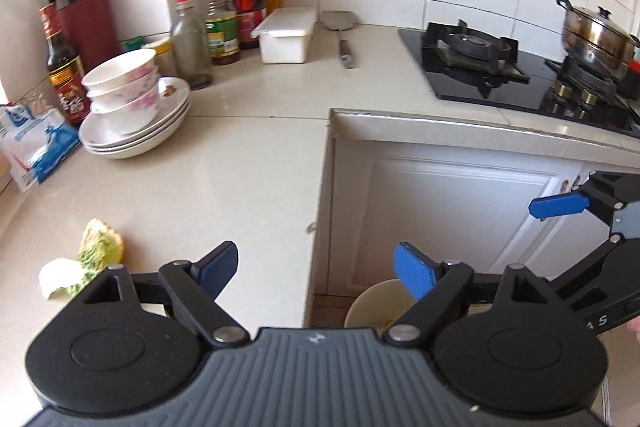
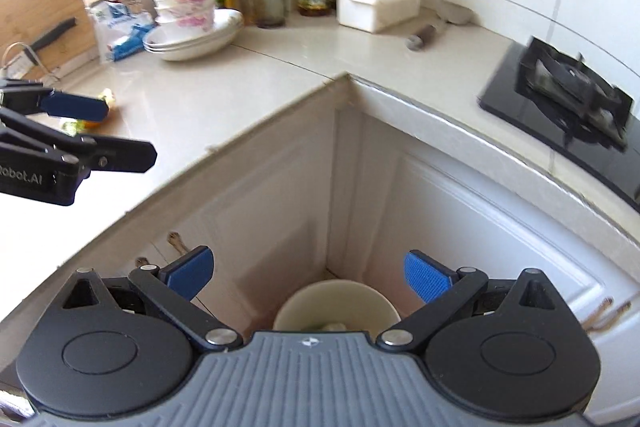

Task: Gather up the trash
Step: 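Move both tools back over the counter toward the cabbage leaf, then grasp the green cabbage leaf by its white stem with the right tool, then grasp the orange peel with the left tool while the right tool holds the leaf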

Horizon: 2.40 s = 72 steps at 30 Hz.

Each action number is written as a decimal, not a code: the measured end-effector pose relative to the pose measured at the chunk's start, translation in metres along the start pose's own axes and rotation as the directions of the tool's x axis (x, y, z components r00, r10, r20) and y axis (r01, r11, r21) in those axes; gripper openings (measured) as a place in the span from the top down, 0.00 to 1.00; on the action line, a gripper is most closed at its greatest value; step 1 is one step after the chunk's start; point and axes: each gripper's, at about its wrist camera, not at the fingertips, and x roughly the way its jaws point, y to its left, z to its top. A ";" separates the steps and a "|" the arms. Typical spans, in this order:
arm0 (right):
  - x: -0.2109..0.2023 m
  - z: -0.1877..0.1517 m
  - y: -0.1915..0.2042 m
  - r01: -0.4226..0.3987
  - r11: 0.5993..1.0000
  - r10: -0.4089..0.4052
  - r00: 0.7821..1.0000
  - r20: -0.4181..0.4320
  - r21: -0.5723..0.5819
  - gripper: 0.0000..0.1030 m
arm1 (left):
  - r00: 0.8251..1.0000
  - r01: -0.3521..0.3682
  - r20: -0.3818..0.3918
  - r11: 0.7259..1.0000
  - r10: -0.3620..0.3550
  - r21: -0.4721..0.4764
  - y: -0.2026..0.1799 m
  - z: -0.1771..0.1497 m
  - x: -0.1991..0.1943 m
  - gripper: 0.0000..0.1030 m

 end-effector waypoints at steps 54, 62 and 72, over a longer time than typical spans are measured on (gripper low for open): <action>0.175 0.150 0.290 -0.497 0.552 0.449 0.854 -0.263 -0.669 0.32 | 0.947 -0.322 -0.150 0.855 0.285 -0.407 0.195 -0.099 -0.035 0.14; 0.173 0.156 0.283 -0.464 0.577 0.427 0.873 -0.236 -0.672 0.61 | 0.953 -0.301 -0.143 0.865 0.265 -0.401 0.195 -0.097 -0.032 0.14; 0.150 0.159 0.265 -0.462 0.598 0.445 0.871 -0.208 -0.655 0.63 | 0.958 -0.283 -0.138 0.895 0.250 -0.346 0.191 -0.090 -0.026 0.14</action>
